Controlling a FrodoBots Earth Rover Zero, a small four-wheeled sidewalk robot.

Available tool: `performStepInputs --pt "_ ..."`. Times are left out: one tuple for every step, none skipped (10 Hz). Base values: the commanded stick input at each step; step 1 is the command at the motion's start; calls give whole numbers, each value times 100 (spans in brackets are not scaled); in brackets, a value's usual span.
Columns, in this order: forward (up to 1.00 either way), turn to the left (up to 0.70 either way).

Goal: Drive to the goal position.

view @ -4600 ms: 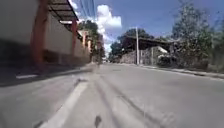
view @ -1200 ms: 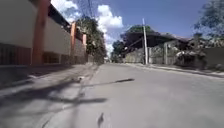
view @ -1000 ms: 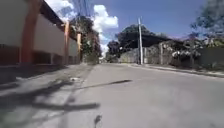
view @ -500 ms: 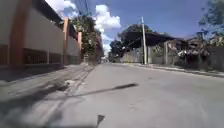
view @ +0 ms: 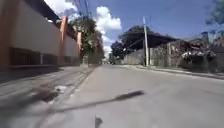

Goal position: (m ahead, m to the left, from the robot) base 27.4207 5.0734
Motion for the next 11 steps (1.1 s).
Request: performStepInputs --pt "100 1" --pt "100 1" --pt "100 1" --pt "100 1" --pt "100 1" --pt "100 1" --pt "100 1" --pt "100 1" --pt "100 1" --pt "100 1" --pt "100 1"
